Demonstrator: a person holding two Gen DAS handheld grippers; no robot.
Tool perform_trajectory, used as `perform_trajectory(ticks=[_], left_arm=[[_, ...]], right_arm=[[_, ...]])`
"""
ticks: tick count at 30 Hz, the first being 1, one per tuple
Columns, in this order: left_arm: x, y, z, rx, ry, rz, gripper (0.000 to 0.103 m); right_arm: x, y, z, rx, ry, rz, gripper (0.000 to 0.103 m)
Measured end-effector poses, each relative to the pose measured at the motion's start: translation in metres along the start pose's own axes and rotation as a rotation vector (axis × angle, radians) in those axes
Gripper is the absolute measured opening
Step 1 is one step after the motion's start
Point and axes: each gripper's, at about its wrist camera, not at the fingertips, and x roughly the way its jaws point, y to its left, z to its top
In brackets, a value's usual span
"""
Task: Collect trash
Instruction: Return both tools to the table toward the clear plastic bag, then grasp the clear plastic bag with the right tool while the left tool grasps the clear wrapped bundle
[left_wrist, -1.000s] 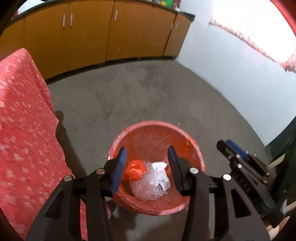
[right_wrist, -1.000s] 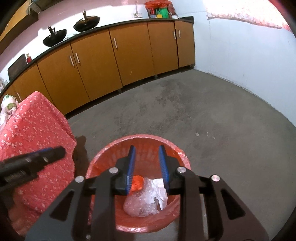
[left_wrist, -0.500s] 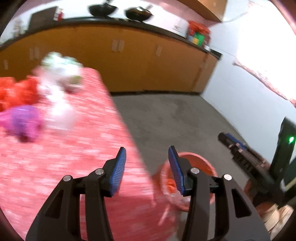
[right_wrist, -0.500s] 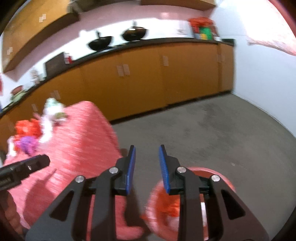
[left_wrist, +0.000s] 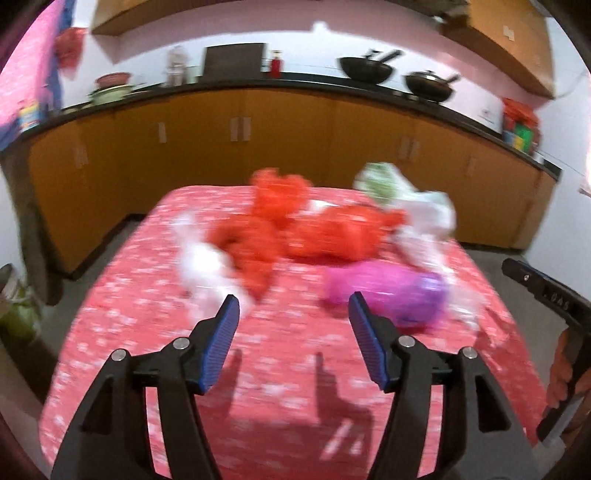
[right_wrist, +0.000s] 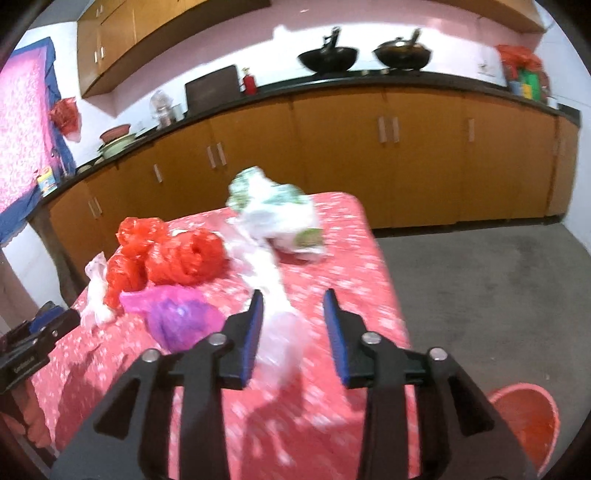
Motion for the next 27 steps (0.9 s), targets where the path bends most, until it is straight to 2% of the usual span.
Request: perform_trajectory(ticks=[2,7,13,15,17,20,22,27], left_arm=[[0.008,0.021,0.004,-0.020,0.007,0.033,0.063],[0.028,0.059,0.006,-0.084,0.036,0.051,0.066],[0.042,0.073,0.005,-0.125,0.066,0.058,0.066],[0.047,0.076,0.007,-0.142,0.072,0.048,0.067],[0.050,0.077,0.008,-0.143,0.073,0.049,0.067],[0.056,0.077,0.010,-0.133,0.082,0.053,0.067],[0.060,0.078,0.012,-0.136,0.093,0.057,0.067],[0.070,0.082,0.017,-0.152,0.121,0.077,0.067]], right_arm=[[0.018,0.012,0.006,-0.017,0.026,-0.004,0.041],[0.069,0.024,0.013,-0.017,0.135,-0.027,0.048],[0.100,0.026,0.013,0.000,0.217,-0.041,0.048],[0.106,0.029,0.013,-0.006,0.226,-0.043,0.042],[0.111,0.033,0.014,-0.019,0.240,-0.043,0.027],[0.111,0.033,0.012,-0.025,0.245,-0.036,0.011],[0.106,0.033,0.011,-0.032,0.234,-0.037,0.007],[0.096,0.030,0.007,-0.031,0.213,-0.025,0.006]])
